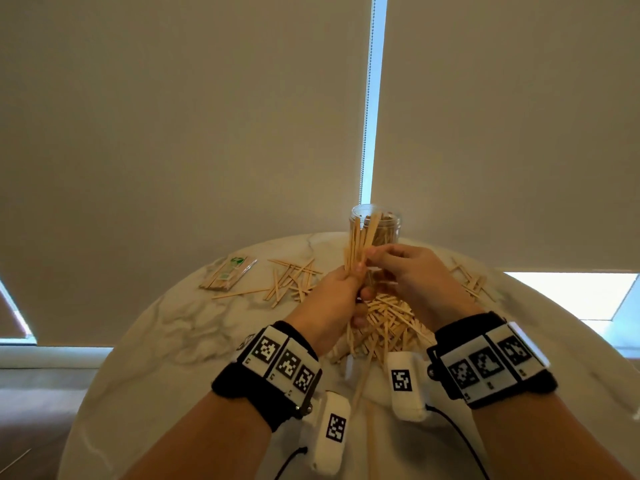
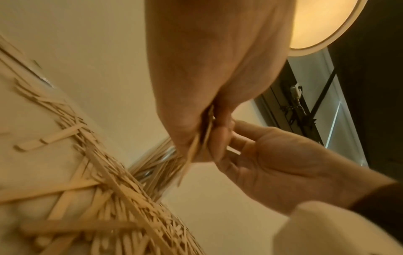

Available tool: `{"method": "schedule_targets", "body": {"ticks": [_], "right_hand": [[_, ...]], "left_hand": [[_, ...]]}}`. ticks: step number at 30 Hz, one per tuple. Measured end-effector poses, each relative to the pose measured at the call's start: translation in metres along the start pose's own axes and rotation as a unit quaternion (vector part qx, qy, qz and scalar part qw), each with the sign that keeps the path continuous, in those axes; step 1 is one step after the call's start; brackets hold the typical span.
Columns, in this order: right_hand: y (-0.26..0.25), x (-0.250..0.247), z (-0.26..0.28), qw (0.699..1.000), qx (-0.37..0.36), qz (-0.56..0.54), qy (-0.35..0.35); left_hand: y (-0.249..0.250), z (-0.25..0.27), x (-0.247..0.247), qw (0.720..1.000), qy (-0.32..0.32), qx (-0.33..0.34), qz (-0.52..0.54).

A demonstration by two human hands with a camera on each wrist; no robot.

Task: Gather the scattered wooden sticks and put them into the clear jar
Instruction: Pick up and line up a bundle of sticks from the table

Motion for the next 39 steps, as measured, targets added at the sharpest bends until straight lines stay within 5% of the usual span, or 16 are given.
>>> {"method": "schedule_targets", "body": {"ticks": [3,10,16,24,28,31,34,39], "right_hand": [[-0.012,-0.013,-0.004,0.999,-0.033,0.003,0.036],[-0.031,-0.007,-0.003,0.993,-0.071,0.089,-0.044],[-0.060,-0.029,-0.007,0.975,-0.161,0.152,0.022],[-0.053,-0.001,0.000,0.983,-0.092,0.138,-0.076],[-0.038,0.002,-0.001,0.979,-0.066,0.166,-0.102],[-0.016,0.014,0.010,0.935,0.017,0.288,-0.208],[0.009,0.040,0.028,0.916,0.100,0.247,-0.300],[0.002,0.043,0.018,0.907,0.016,0.339,-0.251]], "left_hand": [[-0.001,0.000,0.009,0.999,-0.052,-0.012,0.001],[-0.010,-0.006,0.022,0.995,-0.091,-0.038,0.022],[-0.020,0.002,0.034,0.985,-0.156,-0.056,-0.040],[-0.010,0.006,0.040,0.984,-0.174,-0.027,0.024],[0.004,0.002,0.019,0.983,-0.100,0.026,0.153],[0.015,0.000,-0.015,0.954,-0.016,0.096,0.284],[0.008,-0.005,-0.025,0.966,0.030,0.086,0.244],[0.010,-0.002,-0.016,0.979,0.022,0.099,0.176]]}}
Point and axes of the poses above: each hand's wrist, its own z-axis away from the middle knuckle, its own x-axis out of the palm, y = z × x, the point moved 9 cm from there along -z, towards the middle knuckle, and after that the axes turned 13 degrees about -x, right-handed, at the moved point
